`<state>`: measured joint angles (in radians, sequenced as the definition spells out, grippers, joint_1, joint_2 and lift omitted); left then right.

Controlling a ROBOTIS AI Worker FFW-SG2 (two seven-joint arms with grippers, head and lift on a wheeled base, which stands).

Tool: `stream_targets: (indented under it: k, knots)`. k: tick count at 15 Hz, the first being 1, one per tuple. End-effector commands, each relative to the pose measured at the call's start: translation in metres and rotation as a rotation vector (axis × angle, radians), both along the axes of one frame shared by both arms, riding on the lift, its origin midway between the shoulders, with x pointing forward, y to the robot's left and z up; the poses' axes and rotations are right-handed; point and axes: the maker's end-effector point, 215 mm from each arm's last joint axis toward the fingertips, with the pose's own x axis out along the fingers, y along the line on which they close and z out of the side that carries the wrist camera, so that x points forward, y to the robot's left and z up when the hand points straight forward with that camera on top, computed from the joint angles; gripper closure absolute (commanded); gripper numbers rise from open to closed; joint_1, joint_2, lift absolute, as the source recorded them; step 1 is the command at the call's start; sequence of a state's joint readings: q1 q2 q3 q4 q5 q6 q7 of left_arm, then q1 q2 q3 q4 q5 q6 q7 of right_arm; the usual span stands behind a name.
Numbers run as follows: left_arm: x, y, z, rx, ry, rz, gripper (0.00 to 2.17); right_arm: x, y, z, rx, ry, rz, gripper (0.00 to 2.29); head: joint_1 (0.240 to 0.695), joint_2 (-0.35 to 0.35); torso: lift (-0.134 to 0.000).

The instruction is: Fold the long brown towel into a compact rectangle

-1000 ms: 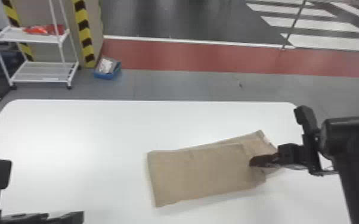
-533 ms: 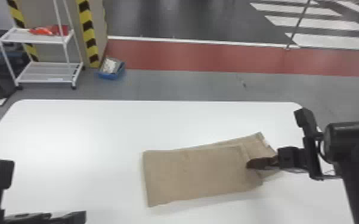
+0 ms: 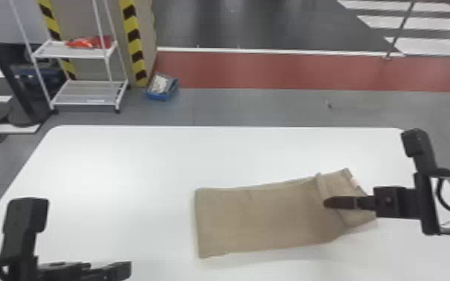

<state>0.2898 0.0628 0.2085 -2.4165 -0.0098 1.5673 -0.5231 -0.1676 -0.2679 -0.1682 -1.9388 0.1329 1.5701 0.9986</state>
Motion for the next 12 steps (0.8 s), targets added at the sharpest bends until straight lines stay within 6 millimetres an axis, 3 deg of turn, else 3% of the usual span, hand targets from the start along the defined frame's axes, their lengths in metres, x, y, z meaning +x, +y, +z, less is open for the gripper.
stream_targets:
  k: [1,6,9,10,11,12]
  knots:
    - [0.0,-0.004,0.0,-0.006,0.0,-0.007,0.08,0.012,-0.002,0.014,0.012,-0.026,-0.008,1.26,0.695,-0.037,-0.124]
    - [-0.003,0.002,0.0,-0.001,0.001,0.006,0.08,0.037,-0.018,0.037,0.049,-0.062,-0.056,1.26,0.695,-0.048,-0.124]
    - [-0.001,0.001,0.002,-0.007,-0.011,0.001,0.08,0.024,-0.014,-0.006,0.03,0.042,-0.061,1.26,0.695,-0.06,-0.124]
    - [0.001,0.0,0.004,-0.008,-0.015,0.0,0.08,0.024,-0.012,-0.008,0.035,0.045,-0.065,1.26,0.695,-0.06,-0.124]
    - [0.001,0.0,0.004,-0.006,-0.015,0.001,0.08,0.026,-0.017,-0.003,0.053,0.035,-0.078,1.26,0.695,-0.058,-0.124]
    - [0.002,0.001,0.005,-0.006,-0.018,0.002,0.08,0.034,-0.022,0.017,0.072,-0.009,-0.089,1.26,0.695,-0.056,-0.124]
